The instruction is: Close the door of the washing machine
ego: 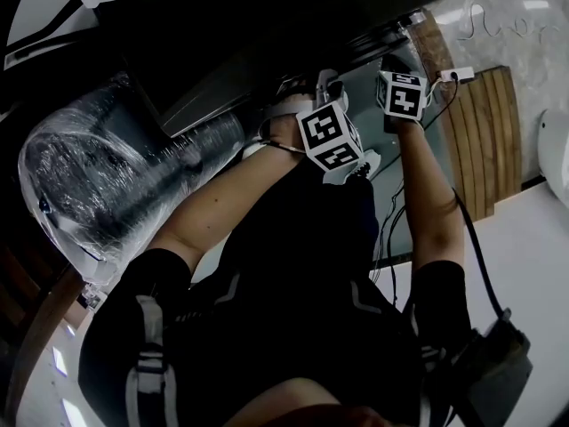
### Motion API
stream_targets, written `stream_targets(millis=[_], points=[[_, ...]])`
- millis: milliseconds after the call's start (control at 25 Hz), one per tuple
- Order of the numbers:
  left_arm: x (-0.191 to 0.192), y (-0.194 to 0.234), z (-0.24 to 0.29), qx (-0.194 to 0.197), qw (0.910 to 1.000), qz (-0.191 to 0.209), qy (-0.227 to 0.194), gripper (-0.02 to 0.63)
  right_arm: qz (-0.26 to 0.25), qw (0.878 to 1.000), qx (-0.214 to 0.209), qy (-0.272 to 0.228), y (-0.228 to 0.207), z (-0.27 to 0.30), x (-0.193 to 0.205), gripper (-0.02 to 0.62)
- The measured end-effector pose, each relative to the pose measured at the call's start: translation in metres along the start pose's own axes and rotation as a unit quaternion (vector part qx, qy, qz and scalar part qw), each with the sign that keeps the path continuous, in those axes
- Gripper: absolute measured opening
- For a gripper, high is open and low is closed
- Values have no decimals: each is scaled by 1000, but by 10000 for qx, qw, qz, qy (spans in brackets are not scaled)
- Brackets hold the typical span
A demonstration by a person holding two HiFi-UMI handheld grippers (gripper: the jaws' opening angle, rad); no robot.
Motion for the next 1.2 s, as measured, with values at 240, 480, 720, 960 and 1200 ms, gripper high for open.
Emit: stream_targets(millis=[240, 480, 720, 960, 1200], points=[[5, -11, 3, 111, 9999, 24, 18, 61, 11, 9998, -180, -7, -6, 6, 1, 2], [13, -15, 7, 163, 9998, -78, 114, 61, -183, 9996, -168, 101, 0, 10, -2, 0], [18, -11, 6, 180, 9993, -328, 35, 61, -121, 9997, -234, -19, -4, 13, -1, 2], [16, -11, -12, 163, 9976, -662, -145, 61, -406, 9967, -688, -165, 12, -22, -8, 3], [8, -26, -52, -132, 9897, -1338, -499, 61, -438, 9965, -621, -338, 7, -79, 14, 4]])
Point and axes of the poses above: the fingertips, and each gripper's own axes: z forward along the fingers, y to its left, x out of its underside, the point moved 5 cm from there along -z, backward along the fingers, and after that the axes turned 3 degrees about -x, right-handed, at the moved point
